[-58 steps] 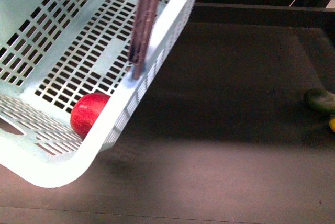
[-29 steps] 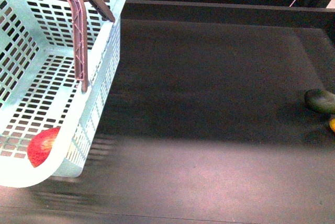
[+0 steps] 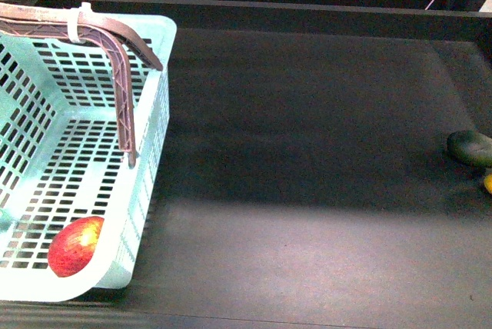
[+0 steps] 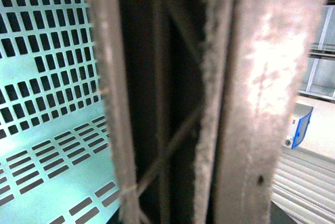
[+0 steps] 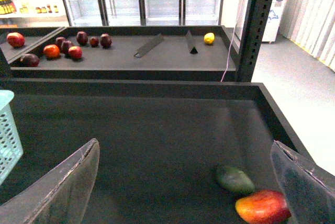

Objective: Pick apple with right arm and hold basket with left

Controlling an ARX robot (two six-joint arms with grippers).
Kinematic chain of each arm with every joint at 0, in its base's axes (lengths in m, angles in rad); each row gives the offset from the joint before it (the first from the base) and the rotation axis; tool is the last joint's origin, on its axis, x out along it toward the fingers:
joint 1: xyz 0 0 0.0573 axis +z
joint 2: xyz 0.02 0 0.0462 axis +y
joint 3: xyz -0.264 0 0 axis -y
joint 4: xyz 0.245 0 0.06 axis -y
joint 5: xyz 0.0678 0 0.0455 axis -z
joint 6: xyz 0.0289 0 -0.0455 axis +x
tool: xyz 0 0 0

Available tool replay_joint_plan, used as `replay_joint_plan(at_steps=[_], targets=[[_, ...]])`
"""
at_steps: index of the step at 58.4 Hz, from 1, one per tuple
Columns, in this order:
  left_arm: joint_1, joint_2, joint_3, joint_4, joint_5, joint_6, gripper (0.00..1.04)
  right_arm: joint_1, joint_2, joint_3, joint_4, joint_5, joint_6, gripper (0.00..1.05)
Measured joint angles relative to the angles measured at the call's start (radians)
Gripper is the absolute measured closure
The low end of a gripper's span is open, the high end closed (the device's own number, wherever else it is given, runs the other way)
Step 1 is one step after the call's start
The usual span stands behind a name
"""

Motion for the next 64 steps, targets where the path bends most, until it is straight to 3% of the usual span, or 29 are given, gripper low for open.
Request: replay_joint_plan(at_steps=[23,36,43,52,64], targets=[[-0.003,0.029,-0.029,-0.031,-0.008,-0.019,0.89,0.000,0.000,0.000,0.000,0.000,0.000,0.09],[-0.003,-0.001,-0.029,-0.089,-0.003,-0.020,0.56,0.000,0.000,0.000,0.000,0.000,0.000,0.09],[-0.003,-0.061,-0.036,-0.190,-0.006,-0.008,0.30,0.000,0.000,0.000,0.000,0.000,0.000,0.09],[-0.002,-0.162,-0.083,-0.242,-0.011,-0.009,0.07,0.000,0.000,0.000,0.000,0.000,0.000,0.09],[0.009,-0.332,-0.143,-0.328,-0.015,-0.016,0.07,0.000,0.000,0.000,0.000,0.000,0.000,0.09]])
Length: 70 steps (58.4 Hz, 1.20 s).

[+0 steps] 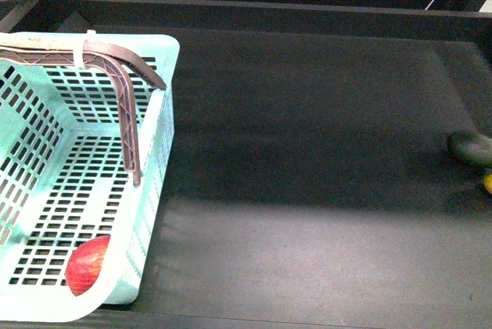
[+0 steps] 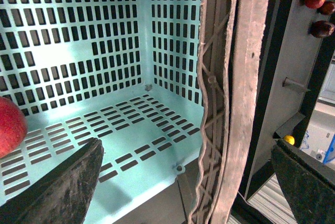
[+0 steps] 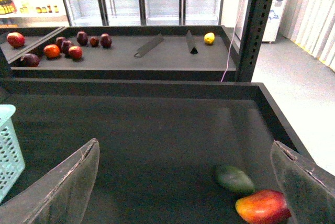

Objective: Pick apple with right arm and hold basket with left

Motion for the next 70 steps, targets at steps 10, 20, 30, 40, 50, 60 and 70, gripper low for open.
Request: replay_joint_plan(at_steps=[10,20,30,40,50,60,70], targets=[[0.006,-0.104,-0.005,-0.048,-0.004,0.001,0.07,0.000,0.000,0.000,0.000,0.000,0.000,0.09],[0.007,-0.100,-0.175,0.399,0.026,0.359,0.22,0.000,0.000,0.000,0.000,0.000,0.000,0.09],[-0.041,-0.198,-0.412,0.952,-0.019,1.176,0.56,0.000,0.000,0.000,0.000,-0.001,0.000,0.09],[-0.042,-0.324,-0.521,0.930,-0.023,1.439,0.94,0.000,0.000,0.000,0.000,0.000,0.000,0.09],[-0.042,-0.437,-0.577,0.878,-0.026,1.471,1.02,0.000,0.000,0.000,0.000,0.000,0.000,0.09],[-0.042,-0.525,-0.639,0.867,-0.026,1.477,1.02,0.000,0.000,0.000,0.000,0.000,0.000,0.09],[-0.042,-0.626,-0.680,0.784,-0.026,1.478,1.02,0.000,0.000,0.000,0.000,0.000,0.000,0.09]])
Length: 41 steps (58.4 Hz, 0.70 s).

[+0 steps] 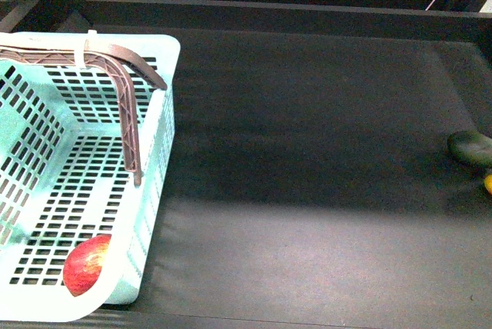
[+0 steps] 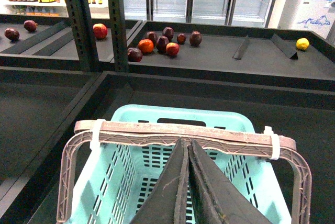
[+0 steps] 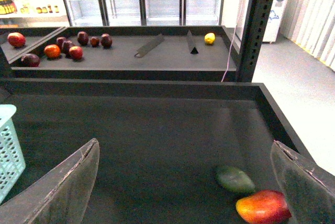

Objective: Pick apple with right arm and hold basket with left

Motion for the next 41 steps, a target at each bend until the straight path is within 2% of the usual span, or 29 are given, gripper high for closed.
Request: replay_joint_plan(at_steps=[17,41], targets=[[0.000,-0.228,-0.004,-0.201,0.000,0.003,1.02,0.000,0.000,0.000,0.000,0.000,0.000,0.09],[0.000,-0.443,-0.004,-0.404,0.000,0.003,1.02,0.000,0.000,0.000,0.000,0.000,0.000,0.09]])
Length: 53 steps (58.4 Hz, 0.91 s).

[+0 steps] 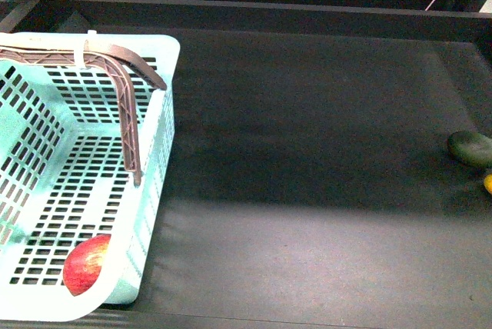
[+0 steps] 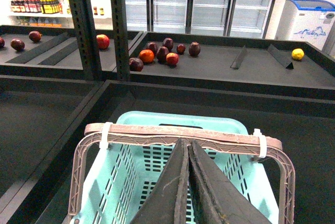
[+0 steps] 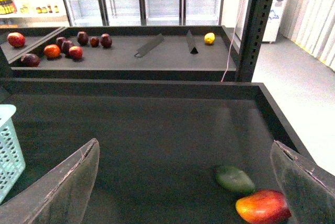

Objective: Pick apple with right arm and hold basket with left

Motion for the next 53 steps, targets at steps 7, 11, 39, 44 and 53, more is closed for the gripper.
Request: replay_joint_plan(at_steps=[7,11,39,44,53], targets=[[0.000,-0.044,0.000,-0.044,0.000,0.000,1.02,0.000,0.000,0.000,0.000,0.000,0.000,0.09],[0.000,-0.067,0.000,-0.068,0.000,0.000,1.02,0.000,0.000,0.000,0.000,0.000,0.000,0.09],[0.000,-0.318,0.000,-0.326,0.000,0.000,1.02,0.000,0.000,0.000,0.000,0.000,0.000,0.09],[0.000,-0.323,0.000,-0.329,0.000,0.000,1.02,0.000,0.000,0.000,0.000,0.000,0.000,0.09],[0.000,-0.323,0.000,-0.330,0.000,0.000,1.02,0.000,0.000,0.000,0.000,0.000,0.000,0.09]])
